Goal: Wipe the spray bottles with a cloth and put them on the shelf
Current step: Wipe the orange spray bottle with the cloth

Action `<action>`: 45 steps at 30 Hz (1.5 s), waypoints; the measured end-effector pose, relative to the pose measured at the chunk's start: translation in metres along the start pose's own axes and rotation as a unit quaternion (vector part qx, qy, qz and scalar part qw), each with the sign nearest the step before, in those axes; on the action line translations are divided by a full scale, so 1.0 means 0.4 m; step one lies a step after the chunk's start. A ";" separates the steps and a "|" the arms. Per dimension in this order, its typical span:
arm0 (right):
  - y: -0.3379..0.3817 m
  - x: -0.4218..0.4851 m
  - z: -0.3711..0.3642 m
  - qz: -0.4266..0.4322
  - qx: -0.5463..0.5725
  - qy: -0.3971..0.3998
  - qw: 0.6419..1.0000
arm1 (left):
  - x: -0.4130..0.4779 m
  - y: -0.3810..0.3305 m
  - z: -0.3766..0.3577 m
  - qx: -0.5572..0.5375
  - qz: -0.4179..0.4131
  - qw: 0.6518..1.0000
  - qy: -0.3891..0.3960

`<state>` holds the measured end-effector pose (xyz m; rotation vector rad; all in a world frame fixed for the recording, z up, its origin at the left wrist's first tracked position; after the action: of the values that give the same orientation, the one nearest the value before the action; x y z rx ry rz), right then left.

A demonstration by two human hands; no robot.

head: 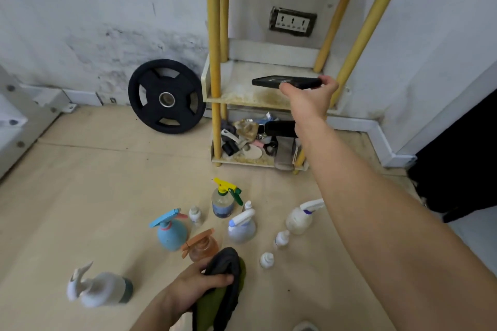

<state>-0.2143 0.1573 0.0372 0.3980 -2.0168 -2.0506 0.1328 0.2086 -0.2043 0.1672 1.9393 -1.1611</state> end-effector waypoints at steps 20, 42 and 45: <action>-0.182 0.155 -0.124 0.132 -0.459 -0.094 0.873 | 0.113 0.042 0.045 -0.144 0.042 0.989 0.002; -0.637 -0.786 0.118 -0.317 -0.114 0.349 0.875 | -0.104 0.128 -0.005 -0.166 0.026 0.977 -0.129; -0.723 -0.787 0.125 -0.344 -0.092 0.319 0.878 | -0.086 0.158 0.030 -0.130 0.059 0.980 -0.135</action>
<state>0.0684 0.3216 -0.2427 1.6890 -1.3531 -2.0057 0.1931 0.2446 -0.2239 -0.0157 1.7911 -0.7992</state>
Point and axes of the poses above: each hand's wrist, its own x-axis towards the middle knuckle, its own z-axis out of the back of the hand, y = z × x, the point moved 7 cm from there along x, towards the middle knuckle, and after that the axes turned 4 degrees about -x, right-handed, at the moved point
